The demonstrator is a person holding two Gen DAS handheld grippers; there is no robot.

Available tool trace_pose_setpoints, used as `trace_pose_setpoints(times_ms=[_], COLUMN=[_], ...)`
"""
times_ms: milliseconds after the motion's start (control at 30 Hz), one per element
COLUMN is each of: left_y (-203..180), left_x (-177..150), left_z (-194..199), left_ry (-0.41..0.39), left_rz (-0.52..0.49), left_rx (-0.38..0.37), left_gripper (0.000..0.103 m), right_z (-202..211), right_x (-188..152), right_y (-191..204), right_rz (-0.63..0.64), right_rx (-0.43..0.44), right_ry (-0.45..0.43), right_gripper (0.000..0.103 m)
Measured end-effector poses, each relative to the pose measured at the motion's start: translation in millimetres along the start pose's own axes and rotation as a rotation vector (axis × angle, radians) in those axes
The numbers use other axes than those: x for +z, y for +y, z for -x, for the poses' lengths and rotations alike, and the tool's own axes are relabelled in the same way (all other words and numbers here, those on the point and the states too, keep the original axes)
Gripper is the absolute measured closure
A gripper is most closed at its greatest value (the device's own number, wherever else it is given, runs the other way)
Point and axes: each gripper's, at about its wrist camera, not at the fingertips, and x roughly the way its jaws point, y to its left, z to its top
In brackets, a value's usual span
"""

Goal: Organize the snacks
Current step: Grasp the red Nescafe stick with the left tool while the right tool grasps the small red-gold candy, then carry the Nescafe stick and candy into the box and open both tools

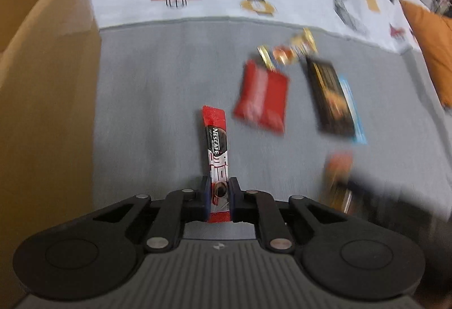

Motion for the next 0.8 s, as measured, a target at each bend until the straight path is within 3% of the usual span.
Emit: trace_pose_setpoints(times_ms=[133, 233, 333, 400, 467, 500, 567, 700, 800], left_y=[-7.3, -22.7, -25.3, -29.2, -35.1, -37.6, -41.3, -53.3, -59.4], left_x=[-17.5, -15.1, -8.9, -4.9, -3.6, -4.1, -4.6, -7.9, -11.0], left_z=[4.7, -2.4, -11.7, -14.2, -16.4, -15.8, -12.3, 14.7, 59.2], left_ry=[0.056, 0.018, -0.001, -0.007, -0.013, -0.015, 0.0, -0.009, -0.077], left_rz=[-0.004, -0.08, -0.073, -0.094, -0.14, -0.16, -0.173, -0.156, -0.174], left_rx=[-0.024, 0.008, -0.011, -0.012, -0.001, 0.005, -0.011, -0.05, -0.087], left_gripper=[0.088, 0.083, 0.074, 0.071, 0.075, 0.092, 0.094, 0.094, 0.094], right_z=[13.5, 12.3, 5.0, 2.9, 1.3, 0.9, 1.7, 17.8, 47.6], right_x=[5.4, -1.0, -8.9, -12.5, -15.0, -16.0, -14.7, -8.5, -4.6], right_y=[-17.1, -23.2, -20.7, -12.4, -6.0, -5.2, -7.1, -10.4, 8.9], right_rz=[-0.02, -0.016, 0.019, 0.091, 0.157, 0.169, 0.17, 0.108, 0.128], right_rx=[-0.02, -0.011, -0.021, -0.033, -0.054, -0.061, -0.097, -0.049, 0.007], right_ry=[-0.051, -0.027, 0.02, 0.026, 0.028, 0.026, 0.019, -0.006, -0.057], right_gripper=[0.086, 0.083, 0.066, 0.062, 0.062, 0.065, 0.083, 0.085, 0.085])
